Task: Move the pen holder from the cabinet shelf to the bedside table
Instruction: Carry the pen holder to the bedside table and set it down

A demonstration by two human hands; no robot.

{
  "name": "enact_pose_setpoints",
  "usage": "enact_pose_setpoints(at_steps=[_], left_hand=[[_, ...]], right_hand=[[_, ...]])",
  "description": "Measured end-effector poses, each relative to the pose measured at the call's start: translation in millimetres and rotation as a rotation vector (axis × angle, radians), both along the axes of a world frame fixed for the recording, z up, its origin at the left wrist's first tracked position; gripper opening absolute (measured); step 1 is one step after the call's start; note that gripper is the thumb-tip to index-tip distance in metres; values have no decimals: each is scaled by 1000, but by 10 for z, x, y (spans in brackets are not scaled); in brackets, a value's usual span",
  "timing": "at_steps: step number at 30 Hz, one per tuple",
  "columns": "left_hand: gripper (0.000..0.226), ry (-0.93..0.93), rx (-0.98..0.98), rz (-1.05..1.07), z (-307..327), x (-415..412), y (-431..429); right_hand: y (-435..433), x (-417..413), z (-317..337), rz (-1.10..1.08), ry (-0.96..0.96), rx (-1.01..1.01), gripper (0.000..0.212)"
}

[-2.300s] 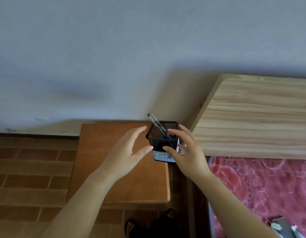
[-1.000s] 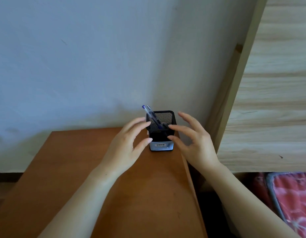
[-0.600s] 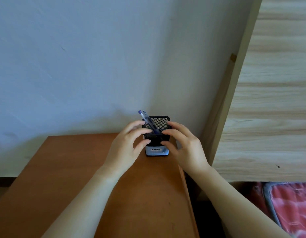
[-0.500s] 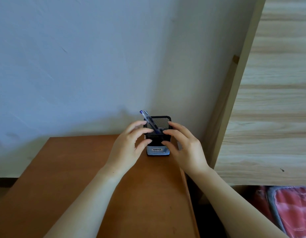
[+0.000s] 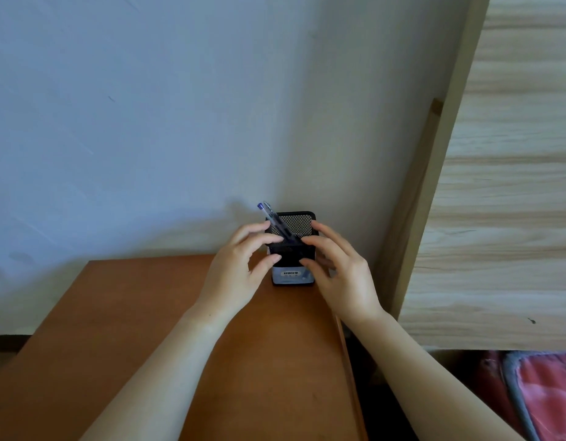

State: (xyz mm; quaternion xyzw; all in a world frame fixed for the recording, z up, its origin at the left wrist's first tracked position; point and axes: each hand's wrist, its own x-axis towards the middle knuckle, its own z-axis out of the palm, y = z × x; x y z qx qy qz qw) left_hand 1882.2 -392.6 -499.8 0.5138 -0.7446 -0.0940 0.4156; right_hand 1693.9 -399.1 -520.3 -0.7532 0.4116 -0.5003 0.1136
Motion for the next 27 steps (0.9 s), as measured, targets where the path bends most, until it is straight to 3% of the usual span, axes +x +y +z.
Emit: enact_pose_setpoints(at_steps=[8, 14, 20, 27], left_hand=[[35, -37, 67, -43, 83, 59, 38], [36, -45, 180, -77, 425, 125, 261], [35, -37, 290, -81, 1268, 95, 565], [36, -72, 431, -62, 2848, 172, 1170]], right_hand=[[58, 6, 113, -69, 64, 48, 37], [318, 21, 512, -114, 136, 248, 47], [679, 42, 1379, -136, 125, 388, 45], [1269, 3, 3031, -167, 214, 504, 44]])
